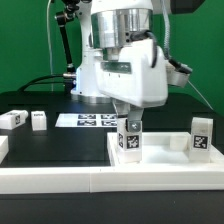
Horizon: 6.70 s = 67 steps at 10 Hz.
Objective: Assemble square table
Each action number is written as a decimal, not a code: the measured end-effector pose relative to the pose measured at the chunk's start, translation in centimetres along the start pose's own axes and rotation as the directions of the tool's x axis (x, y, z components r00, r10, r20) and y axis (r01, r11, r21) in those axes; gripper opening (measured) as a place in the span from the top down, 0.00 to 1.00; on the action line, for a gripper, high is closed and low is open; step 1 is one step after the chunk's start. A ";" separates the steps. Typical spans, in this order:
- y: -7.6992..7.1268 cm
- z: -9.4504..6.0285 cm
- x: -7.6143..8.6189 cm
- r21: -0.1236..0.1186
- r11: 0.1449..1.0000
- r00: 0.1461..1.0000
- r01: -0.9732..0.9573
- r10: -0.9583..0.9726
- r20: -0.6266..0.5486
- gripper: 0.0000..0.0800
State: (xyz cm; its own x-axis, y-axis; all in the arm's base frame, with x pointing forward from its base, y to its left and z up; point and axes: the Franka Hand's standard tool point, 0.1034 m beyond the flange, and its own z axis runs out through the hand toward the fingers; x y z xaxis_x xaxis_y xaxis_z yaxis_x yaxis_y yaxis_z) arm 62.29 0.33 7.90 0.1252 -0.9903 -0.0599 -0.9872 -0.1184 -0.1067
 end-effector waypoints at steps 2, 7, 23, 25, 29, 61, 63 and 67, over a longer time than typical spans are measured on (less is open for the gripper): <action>0.0 0.0 -0.1 -0.002 0.987 0.987 -0.161 0.161 0.000 0.64; 0.0 0.0 -0.1 -0.004 0.935 0.935 -0.353 0.353 0.007 0.64; -0.3 0.0 -1.1 -0.007 0.752 0.752 0.659 -0.659 0.010 0.19; -0.3 0.0 -1.1 -0.019 0.652 0.652 0.758 -0.758 0.007 0.19; -0.3 0.0 -1.0 -0.051 0.408 0.409 0.912 -0.913 0.007 0.19; 0.1 0.0 -0.1 0.010 0.986 0.986 -0.165 0.165 0.006 0.38; 0.2 0.0 -0.2 0.009 0.999 0.999 0.050 -0.050 0.002 0.23; 0.1 0.1 -0.7 0.002 0.878 0.878 0.478 -0.478 -0.004 0.19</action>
Offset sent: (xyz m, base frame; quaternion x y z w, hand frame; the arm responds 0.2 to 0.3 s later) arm -0.0014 -0.0007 -0.0010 -0.0225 0.0007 0.1604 0.9868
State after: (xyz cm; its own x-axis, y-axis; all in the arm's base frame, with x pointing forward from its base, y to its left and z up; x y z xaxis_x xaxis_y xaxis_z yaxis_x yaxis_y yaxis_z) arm 62.07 1.06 7.83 0.5814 -0.8136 0.0024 -0.8071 -0.5771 -0.1243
